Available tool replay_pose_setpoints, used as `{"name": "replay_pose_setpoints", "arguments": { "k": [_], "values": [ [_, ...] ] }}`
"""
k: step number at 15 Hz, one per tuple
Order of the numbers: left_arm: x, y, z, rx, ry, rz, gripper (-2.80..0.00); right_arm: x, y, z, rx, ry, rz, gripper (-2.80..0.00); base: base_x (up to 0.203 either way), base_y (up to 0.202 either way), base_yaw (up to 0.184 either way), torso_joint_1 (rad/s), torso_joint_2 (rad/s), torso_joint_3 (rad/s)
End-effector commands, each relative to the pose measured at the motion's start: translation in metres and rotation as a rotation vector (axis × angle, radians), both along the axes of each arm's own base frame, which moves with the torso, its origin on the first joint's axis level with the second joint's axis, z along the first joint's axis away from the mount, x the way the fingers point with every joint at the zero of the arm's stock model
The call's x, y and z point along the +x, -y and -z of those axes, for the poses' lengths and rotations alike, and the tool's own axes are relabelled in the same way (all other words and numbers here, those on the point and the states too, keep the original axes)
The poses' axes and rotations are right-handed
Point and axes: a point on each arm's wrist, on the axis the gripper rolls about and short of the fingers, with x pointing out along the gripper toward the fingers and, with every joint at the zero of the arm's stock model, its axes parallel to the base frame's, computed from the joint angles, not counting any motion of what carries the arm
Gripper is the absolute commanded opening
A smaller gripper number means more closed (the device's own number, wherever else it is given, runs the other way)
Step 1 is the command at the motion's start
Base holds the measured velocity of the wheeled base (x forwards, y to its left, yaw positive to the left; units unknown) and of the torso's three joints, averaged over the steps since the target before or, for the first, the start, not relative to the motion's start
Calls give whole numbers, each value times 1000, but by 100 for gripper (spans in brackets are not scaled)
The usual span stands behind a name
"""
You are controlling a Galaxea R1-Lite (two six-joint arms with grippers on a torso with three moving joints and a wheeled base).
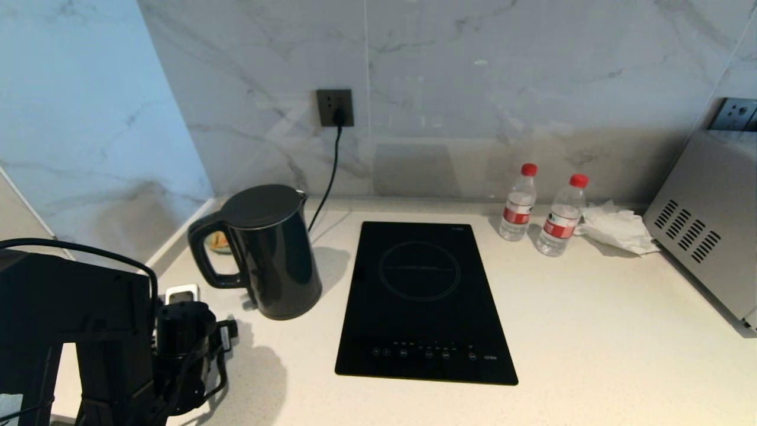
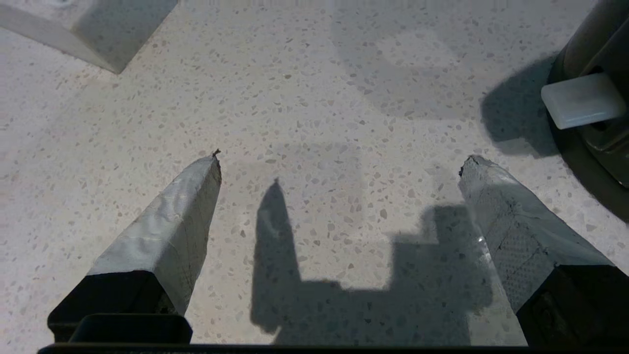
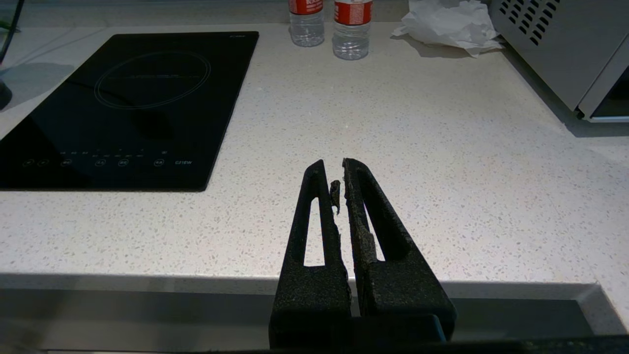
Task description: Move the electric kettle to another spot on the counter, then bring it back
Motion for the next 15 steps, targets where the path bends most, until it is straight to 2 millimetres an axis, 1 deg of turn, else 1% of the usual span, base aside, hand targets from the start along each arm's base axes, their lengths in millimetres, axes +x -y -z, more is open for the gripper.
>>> {"name": "replay_pose_setpoints", "arguments": {
  "k": [1, 4, 7, 13, 15],
  "values": [
    [1, 3, -7, -14, 39, 2, 0, 0, 0, 0, 0, 1, 0, -280, 0, 0, 0, 0, 0, 0],
    [9, 6, -2, -17, 52, -4, 0, 0, 0, 0, 0, 0, 0, -280, 0, 0, 0, 0, 0, 0],
    [14, 7, -2, -20, 66, -10, 0, 0, 0, 0, 0, -1, 0, -280, 0, 0, 0, 0, 0, 0],
    [19, 1, -5, -15, 86, -45, 0, 0, 0, 0, 0, 1, 0, -280, 0, 0, 0, 0, 0, 0],
    [18, 2, -7, -17, 92, -41, 0, 0, 0, 0, 0, -1, 0, -280, 0, 0, 0, 0, 0, 0]
  ]
}}
